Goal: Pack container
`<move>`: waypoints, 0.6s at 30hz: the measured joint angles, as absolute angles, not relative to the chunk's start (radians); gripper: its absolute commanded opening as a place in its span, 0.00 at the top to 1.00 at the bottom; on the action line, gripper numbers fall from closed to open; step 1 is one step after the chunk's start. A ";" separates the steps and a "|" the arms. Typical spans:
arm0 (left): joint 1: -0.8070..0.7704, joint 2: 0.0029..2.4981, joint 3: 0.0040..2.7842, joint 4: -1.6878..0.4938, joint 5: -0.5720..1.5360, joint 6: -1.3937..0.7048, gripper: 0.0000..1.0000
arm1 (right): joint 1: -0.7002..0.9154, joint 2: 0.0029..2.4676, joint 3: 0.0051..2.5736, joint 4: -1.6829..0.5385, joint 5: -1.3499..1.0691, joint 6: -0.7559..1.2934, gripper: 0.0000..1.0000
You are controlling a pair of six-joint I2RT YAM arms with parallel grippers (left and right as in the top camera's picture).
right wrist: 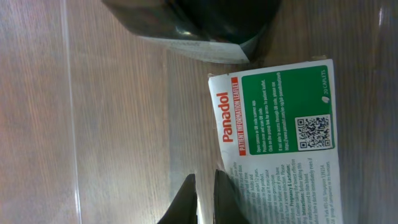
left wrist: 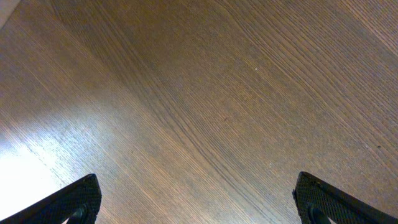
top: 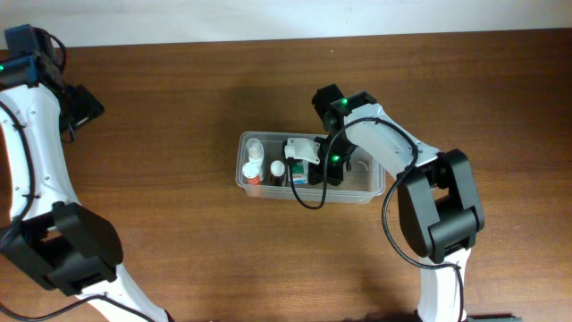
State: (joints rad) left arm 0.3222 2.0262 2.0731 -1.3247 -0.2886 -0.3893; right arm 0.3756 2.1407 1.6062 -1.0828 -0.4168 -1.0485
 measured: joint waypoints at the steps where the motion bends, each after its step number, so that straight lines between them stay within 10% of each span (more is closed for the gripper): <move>1: 0.322 2.026 2.073 -1.325 -0.289 -0.389 0.00 | 0.376 2.141 1.606 -1.079 -0.417 -1.049 0.96; 18: 0.322 2.026 2.073 -1.325 -0.289 -0.389 0.00 | 0.376 2.141 1.605 -1.008 -0.402 -0.991 0.87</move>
State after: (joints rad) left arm 0.3222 2.0262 2.0731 -1.3247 -0.2886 -0.3893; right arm 0.3756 2.1407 1.6051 -1.0080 -0.4023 -0.9905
